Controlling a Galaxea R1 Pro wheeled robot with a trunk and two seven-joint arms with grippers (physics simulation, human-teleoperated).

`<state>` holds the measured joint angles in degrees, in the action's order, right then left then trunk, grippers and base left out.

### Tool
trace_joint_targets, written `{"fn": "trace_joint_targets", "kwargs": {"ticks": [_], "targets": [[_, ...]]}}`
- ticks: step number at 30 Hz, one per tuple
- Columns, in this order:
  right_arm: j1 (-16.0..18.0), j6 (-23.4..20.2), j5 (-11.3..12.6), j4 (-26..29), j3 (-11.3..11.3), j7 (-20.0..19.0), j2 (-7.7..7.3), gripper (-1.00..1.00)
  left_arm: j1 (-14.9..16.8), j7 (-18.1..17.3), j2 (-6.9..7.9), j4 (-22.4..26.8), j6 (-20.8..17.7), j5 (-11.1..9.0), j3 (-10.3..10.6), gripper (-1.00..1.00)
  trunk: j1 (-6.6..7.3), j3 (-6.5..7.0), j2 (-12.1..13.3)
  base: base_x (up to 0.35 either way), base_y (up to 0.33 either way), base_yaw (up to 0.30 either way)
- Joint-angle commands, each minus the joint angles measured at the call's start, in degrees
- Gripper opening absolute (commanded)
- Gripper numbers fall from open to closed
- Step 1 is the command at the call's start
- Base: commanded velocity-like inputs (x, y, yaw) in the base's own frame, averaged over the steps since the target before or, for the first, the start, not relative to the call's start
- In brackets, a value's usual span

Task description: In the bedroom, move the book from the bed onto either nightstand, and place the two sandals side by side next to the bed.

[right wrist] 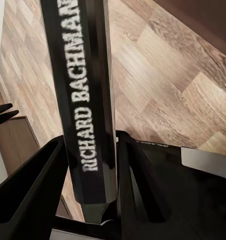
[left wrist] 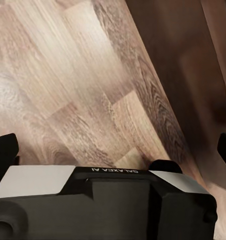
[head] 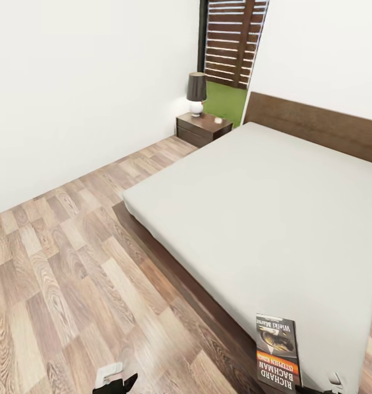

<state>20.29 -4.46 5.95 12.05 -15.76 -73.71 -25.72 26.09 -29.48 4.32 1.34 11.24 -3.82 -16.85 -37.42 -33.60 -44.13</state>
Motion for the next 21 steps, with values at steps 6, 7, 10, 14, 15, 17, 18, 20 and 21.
{"fn": "trace_joint_targets", "kwargs": {"ticks": [6,7,10,14,15,17,18,20,21], "targets": [[0.0,-0.5,0.6,-0.5,0.2,0.1,0.04,-1.00,0.1,-0.2,-0.09,-0.1,0.1,-0.4,0.1,1.00,-0.01,-0.07,0.0,0.000,0.000,0.059],[0.0,-0.5,0.6,-0.6,0.2,0.2,0.03,-1.00,0.1,-0.2,-0.10,-0.1,0.1,-0.4,0.1,1.00,-0.01,-0.07,0.0,0.000,0.000,0.011],[0.0,-0.5,0.6,-0.7,0.1,0.2,0.04,-1.00,0.0,-0.2,-0.10,-0.1,0.1,-0.4,0.1,1.00,-0.01,-0.08,0.0,0.000,0.000,0.002],[0.0,-0.5,0.6,-0.7,0.1,0.2,-0.02,-1.00,0.0,-0.2,-0.10,-0.1,0.1,-0.5,0.1,1.00,-0.01,-0.08,0.0,0.000,0.000,0.000],[0.0,-0.5,0.7,-0.7,0.1,0.2,-0.02,-1.00,0.0,-0.2,-0.10,-0.1,0.1,-0.5,0.1,1.00,-0.01,-0.08,0.0,0.000,0.000,0.000],[0.0,-0.5,0.7,-0.7,0.1,0.2,-0.01,-1.00,0.0,-0.2,-0.10,-0.1,0.1,-0.5,0.1,1.00,-0.01,-0.08,0.0,0.000,0.000,0.000],[0.0,-0.5,0.7,-0.7,0.1,0.2,-0.01,-1.00,0.0,-0.2,-0.10,-0.1,0.1,-0.5,0.1,1.00,-0.01,-0.08,0.0,0.000,0.000,0.000],[0.0,-0.5,0.8,-0.7,0.1,0.2,-0.01,-1.00,0.0,-0.2,-0.10,-0.1,0.1,-0.5,0.1,1.00,-0.01,-0.08,0.0,0.000,0.000,0.000],[0.0,-0.5,0.8,-0.7,0.1,0.2,-0.02,-1.00,0.0,-0.2,-0.10,-0.1,0.1,-0.5,0.1,1.00,-0.01,-0.08,0.0,0.000,0.000,0.000]]}}
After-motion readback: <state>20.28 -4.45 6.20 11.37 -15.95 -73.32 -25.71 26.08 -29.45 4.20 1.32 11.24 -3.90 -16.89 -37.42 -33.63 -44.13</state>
